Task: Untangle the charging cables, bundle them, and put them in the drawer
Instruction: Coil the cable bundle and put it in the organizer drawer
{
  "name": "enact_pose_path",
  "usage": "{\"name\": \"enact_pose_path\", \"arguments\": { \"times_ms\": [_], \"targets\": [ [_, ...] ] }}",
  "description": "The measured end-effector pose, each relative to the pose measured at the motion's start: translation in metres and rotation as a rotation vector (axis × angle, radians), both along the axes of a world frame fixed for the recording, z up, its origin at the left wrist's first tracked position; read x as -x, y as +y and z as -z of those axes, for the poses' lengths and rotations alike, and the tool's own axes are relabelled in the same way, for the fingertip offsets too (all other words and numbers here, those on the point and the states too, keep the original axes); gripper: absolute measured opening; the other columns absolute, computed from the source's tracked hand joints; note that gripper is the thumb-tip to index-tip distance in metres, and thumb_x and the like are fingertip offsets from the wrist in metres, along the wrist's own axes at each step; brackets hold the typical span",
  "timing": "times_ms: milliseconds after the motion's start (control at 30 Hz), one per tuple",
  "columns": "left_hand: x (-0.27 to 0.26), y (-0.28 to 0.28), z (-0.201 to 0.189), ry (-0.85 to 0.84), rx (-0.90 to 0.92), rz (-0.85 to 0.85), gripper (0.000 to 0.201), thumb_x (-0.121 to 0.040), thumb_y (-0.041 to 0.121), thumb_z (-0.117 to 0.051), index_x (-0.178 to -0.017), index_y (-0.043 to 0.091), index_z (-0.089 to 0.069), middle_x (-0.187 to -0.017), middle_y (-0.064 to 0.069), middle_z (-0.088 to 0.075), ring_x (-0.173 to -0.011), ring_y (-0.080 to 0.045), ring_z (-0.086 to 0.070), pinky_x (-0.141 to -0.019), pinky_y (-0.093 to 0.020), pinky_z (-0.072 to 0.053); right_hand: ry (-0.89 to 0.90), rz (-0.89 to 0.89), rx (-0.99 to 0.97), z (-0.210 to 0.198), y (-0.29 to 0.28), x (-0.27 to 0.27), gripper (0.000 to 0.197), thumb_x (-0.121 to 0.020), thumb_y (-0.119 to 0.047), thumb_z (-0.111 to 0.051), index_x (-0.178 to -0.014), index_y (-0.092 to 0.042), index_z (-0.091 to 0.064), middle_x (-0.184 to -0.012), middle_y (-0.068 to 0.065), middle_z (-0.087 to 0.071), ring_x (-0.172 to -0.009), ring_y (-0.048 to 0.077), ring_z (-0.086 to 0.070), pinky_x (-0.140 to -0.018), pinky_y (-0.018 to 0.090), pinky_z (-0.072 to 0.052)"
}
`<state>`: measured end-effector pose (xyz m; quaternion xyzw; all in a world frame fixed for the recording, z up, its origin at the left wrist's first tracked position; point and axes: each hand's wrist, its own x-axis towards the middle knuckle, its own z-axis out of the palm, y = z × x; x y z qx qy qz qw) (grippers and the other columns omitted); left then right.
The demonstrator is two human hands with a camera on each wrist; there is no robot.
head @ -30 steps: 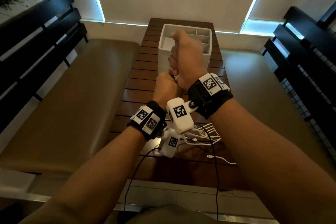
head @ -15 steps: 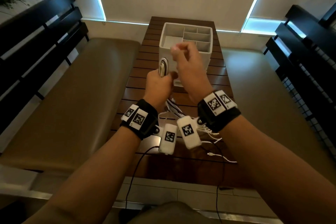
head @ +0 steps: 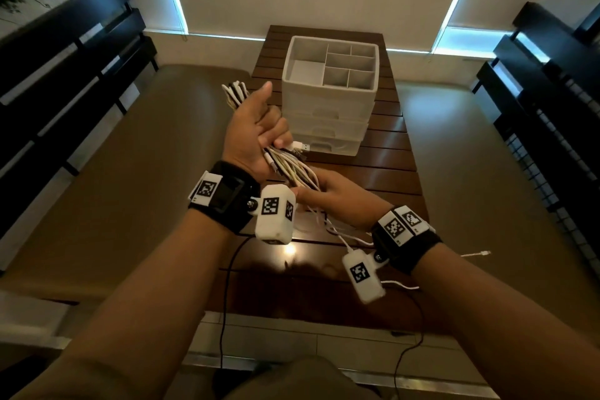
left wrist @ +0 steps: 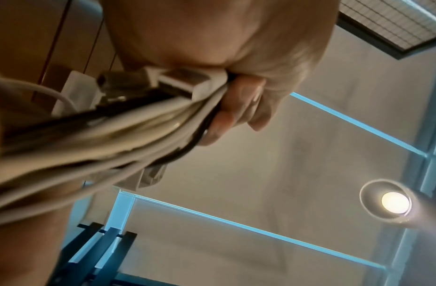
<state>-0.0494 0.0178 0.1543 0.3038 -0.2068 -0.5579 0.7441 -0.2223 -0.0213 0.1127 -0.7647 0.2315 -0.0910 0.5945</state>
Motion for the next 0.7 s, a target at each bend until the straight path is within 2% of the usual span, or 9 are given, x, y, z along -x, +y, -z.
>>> {"name": "enact_pose_path", "arguments": {
  "times_ms": [100, 167, 267, 300, 367, 433, 533, 633, 700],
  "targets": [
    [-0.004, 0.002, -0.014, 0.031, 0.084, 0.021, 0.062, -0.108, 0.029, -0.052, -0.048, 0.021, -0.042, -0.039, 0.008, -0.029, -0.031, -0.006, -0.030, -0.038, -0.020, -0.033, -0.078, -0.005, -0.061, -0.013, 0.004, -0.002, 0.034, -0.104, -0.027, -0.063, -0.131, -0.007, -0.060, -0.119, 0.021, -0.070, -0.108, 0.039, -0.069, -0.104, 0.060, -0.050],
    [-0.009, 0.003, -0.027, 0.033, 0.156, 0.045, 0.062, -0.109, 0.027, -0.048, -0.048, 0.021, -0.042, -0.039, 0.008, -0.030, -0.030, -0.005, -0.031, -0.037, -0.019, -0.034, -0.113, -0.036, -0.110, -0.023, 0.006, -0.005, 0.032, -0.106, -0.024, -0.058, -0.121, 0.004, -0.057, -0.099, 0.032, -0.069, -0.081, 0.041, -0.070, -0.088, 0.065, -0.055],
    [-0.018, 0.003, -0.043, 0.006, 0.203, 0.063, 0.063, -0.110, 0.025, -0.047, -0.047, 0.020, -0.040, -0.038, 0.009, -0.029, -0.030, -0.005, -0.029, -0.036, -0.020, -0.032, -0.116, 0.009, 0.009, -0.037, 0.007, -0.011, 0.025, -0.104, -0.027, -0.061, -0.112, -0.005, -0.052, -0.077, 0.021, -0.060, -0.053, 0.030, -0.057, -0.051, 0.046, -0.058],
    [-0.020, 0.003, -0.046, -0.014, 0.201, 0.066, 0.064, -0.110, 0.025, -0.047, -0.047, 0.020, -0.039, -0.037, 0.008, -0.029, -0.030, -0.005, -0.028, -0.036, -0.020, -0.031, -0.108, 0.053, 0.081, -0.036, 0.004, -0.014, 0.032, -0.101, -0.032, -0.066, -0.117, -0.010, -0.050, -0.083, 0.017, -0.062, -0.055, 0.029, -0.060, -0.052, 0.046, -0.059],
    [-0.023, 0.003, -0.046, -0.046, 0.188, 0.069, 0.064, -0.109, 0.026, -0.049, -0.046, 0.021, -0.037, -0.037, 0.008, -0.027, -0.029, -0.006, -0.027, -0.037, -0.020, -0.029, -0.099, 0.159, 0.190, -0.033, 0.000, -0.017, 0.060, -0.090, -0.046, -0.076, -0.133, -0.021, -0.044, -0.111, 0.010, -0.063, -0.082, 0.027, -0.072, -0.074, 0.051, -0.064],
    [-0.022, 0.003, -0.042, -0.040, 0.175, 0.063, 0.063, -0.108, 0.026, -0.051, -0.047, 0.021, -0.036, -0.037, 0.008, -0.026, -0.030, -0.006, -0.026, -0.037, -0.021, -0.027, -0.093, 0.167, 0.297, -0.026, -0.003, -0.021, 0.070, -0.082, -0.057, -0.075, -0.139, -0.031, -0.042, -0.125, 0.004, -0.055, -0.105, 0.018, -0.067, -0.092, 0.040, -0.060],
    [-0.022, 0.002, -0.035, -0.006, 0.176, 0.047, 0.064, -0.108, 0.025, -0.050, -0.046, 0.021, -0.036, -0.038, 0.008, -0.026, -0.030, -0.006, -0.026, -0.037, -0.021, -0.027, -0.062, 0.072, 0.334, -0.027, -0.001, -0.026, 0.039, -0.089, -0.054, -0.065, -0.118, -0.030, -0.059, -0.119, 0.000, -0.055, -0.099, 0.012, -0.061, -0.086, 0.031, -0.053],
    [-0.029, 0.002, -0.035, 0.010, 0.181, 0.033, 0.064, -0.108, 0.025, -0.050, -0.046, 0.021, -0.034, -0.038, 0.008, -0.026, -0.030, -0.005, -0.026, -0.037, -0.020, -0.027, -0.096, 0.006, 0.189, -0.027, -0.001, -0.021, 0.026, -0.101, -0.032, -0.063, -0.118, -0.013, -0.067, -0.110, 0.011, -0.070, -0.098, 0.026, -0.069, -0.091, 0.041, -0.057],
    [-0.036, 0.002, -0.034, -0.004, 0.164, 0.030, 0.065, -0.108, 0.025, -0.051, -0.046, 0.021, -0.032, -0.038, 0.008, -0.025, -0.029, -0.006, -0.025, -0.037, -0.021, -0.027, -0.103, -0.039, -0.013, -0.031, 0.002, -0.012, 0.012, -0.106, -0.022, -0.059, -0.112, -0.013, -0.063, -0.087, 0.016, -0.069, -0.078, 0.032, -0.071, -0.078, 0.041, -0.060]
  ]
}}
